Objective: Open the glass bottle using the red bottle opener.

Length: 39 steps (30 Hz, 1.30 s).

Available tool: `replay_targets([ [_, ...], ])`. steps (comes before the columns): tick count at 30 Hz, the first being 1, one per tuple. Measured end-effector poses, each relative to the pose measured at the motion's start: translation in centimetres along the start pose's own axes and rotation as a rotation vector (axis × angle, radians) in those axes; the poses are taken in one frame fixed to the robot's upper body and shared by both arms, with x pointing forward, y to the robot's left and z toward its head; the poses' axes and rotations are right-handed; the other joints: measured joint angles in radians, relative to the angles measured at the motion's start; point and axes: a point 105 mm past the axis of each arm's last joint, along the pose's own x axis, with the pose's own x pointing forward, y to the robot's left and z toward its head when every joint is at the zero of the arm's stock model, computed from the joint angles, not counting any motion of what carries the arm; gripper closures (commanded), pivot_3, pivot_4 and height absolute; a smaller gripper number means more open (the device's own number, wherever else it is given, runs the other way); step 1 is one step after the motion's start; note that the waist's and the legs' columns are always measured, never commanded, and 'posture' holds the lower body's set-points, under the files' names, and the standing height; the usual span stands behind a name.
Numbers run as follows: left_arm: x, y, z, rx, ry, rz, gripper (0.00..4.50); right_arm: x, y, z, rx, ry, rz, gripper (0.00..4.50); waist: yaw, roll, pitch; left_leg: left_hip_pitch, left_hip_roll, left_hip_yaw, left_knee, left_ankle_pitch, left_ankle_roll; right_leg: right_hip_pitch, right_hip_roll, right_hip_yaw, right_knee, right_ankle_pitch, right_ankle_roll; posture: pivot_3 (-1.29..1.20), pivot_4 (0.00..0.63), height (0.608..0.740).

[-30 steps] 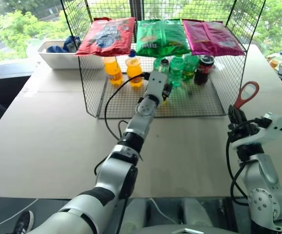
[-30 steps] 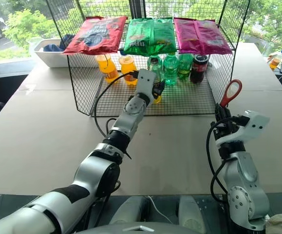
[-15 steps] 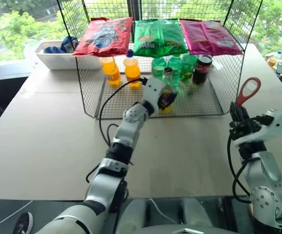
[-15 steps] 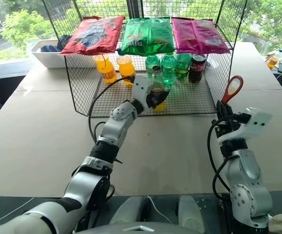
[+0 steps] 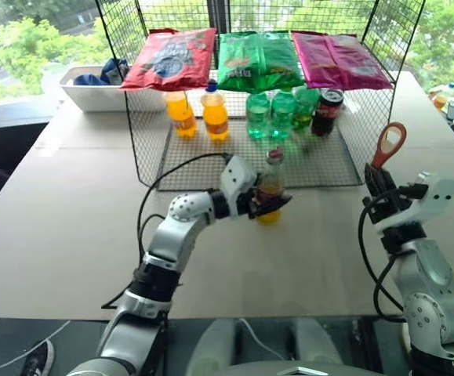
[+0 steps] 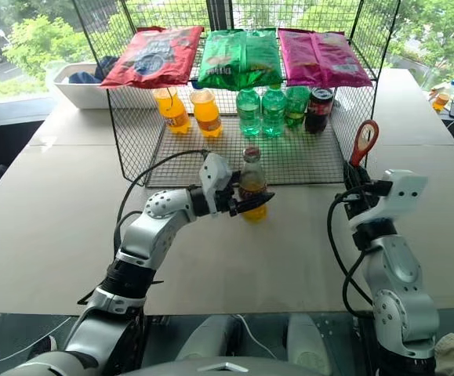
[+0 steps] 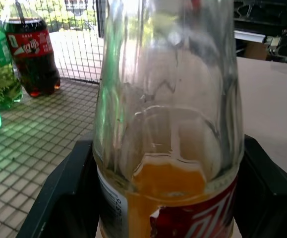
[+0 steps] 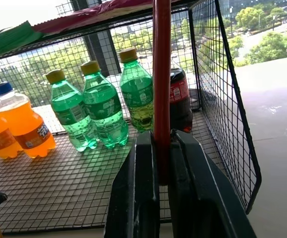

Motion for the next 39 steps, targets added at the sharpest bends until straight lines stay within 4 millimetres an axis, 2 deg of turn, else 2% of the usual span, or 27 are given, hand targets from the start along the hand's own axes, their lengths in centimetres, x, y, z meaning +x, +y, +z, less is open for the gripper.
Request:
replay_targets([
  [5, 0.4, 0.1, -0.2, 0.007, -0.017, 0.055, 1.82, 0.1, 0.1, 0.1, -0.006, -0.004, 0.006, 4.50, -0.001, 0.000, 0.000, 0.000, 0.000, 0.000, 0.000, 0.000, 0.000, 0.000, 0.000, 0.000, 0.000, 0.000, 0.000, 0.00, 0.150, 0.740],
  [6, 0.5, 0.2, -0.2, 0.007, -0.021, 0.065, 0.76, 0.1, 0.1, 0.1, -0.006, -0.004, 0.006, 4.50, -0.001, 0.000, 0.000, 0.000, 0.000, 0.000, 0.000, 0.000, 0.000, 0.000, 0.000, 0.000, 0.000, 0.000, 0.000, 0.00, 0.150, 0.740],
  [8, 0.5, 0.3, -0.1, 0.007, -0.026, 0.081, 0.02, 0.1, 0.1, 0.1, -0.006, -0.004, 0.006, 4.50, -0.001, 0.000, 0.000, 0.000, 0.000, 0.000, 0.000, 0.000, 0.000, 0.000, 0.000, 0.000, 0.000, 0.000, 0.000, 0.00, 0.150, 0.740],
  [16, 0.2, 0.2, 0.4, -0.006, -0.054, 0.099, 0.02, 0.2, 0.5, -0.1, -0.015, 0.005, 0.025, 4.50, -0.002, 0.000, 0.000, 0.000, 0.000, 0.000, 0.000, 0.000, 0.000, 0.000, 0.000, 0.000, 0.000, 0.000, 0.000, 0.00, 0.150, 0.740],
  [20, -0.2, 0.4, 2.3, 0.028, -0.143, 0.129, 0.02, 0.3, 1.0, -0.2, -0.024, 0.009, 0.053, 4.50, -0.002, 0.000, 0.000, 0.000, 0.000, 0.000, 0.000, 0.000, 0.000, 0.000, 0.000, 0.000, 0.000, 0.000, 0.000, 0.00, 0.150, 0.740],
  [24, -0.4, -0.9, 4.0, 0.021, -0.225, 0.077, 0.02, 0.4, 1.4, -0.3, -0.029, 0.011, 0.069, 4.50, -0.002, 0.000, 0.000, 0.000, 0.000, 0.000, 0.000, 0.000, 0.000, 0.000, 0.000, 0.000, -0.001, 0.000, 0.000, 0.00, 0.150, 0.740],
  [29, -0.6, -1.1, 3.6, -0.039, -0.223, 0.081, 0.02, 0.6, 1.5, -0.2, -0.034, 0.011, 0.085, 4.50, -0.002, 0.000, 0.000, 0.000, 0.000, 0.000, 0.000, 0.000, 0.000, 0.000, 0.000, 0.000, 0.000, 0.000, 0.000, 0.00, 0.150, 0.740],
  [39, -0.9, -1.2, 3.2, -0.046, -0.197, 0.081, 0.02, 0.9, 1.7, -0.6, -0.031, 0.027, 0.104, 4.50, -0.002, 0.000, 0.000, 0.000, 0.000, 0.000, 0.000, 0.000, 0.000, 0.001, 0.000, 0.000, 0.000, 0.000, 0.000, 0.00, 0.150, 0.740],
])
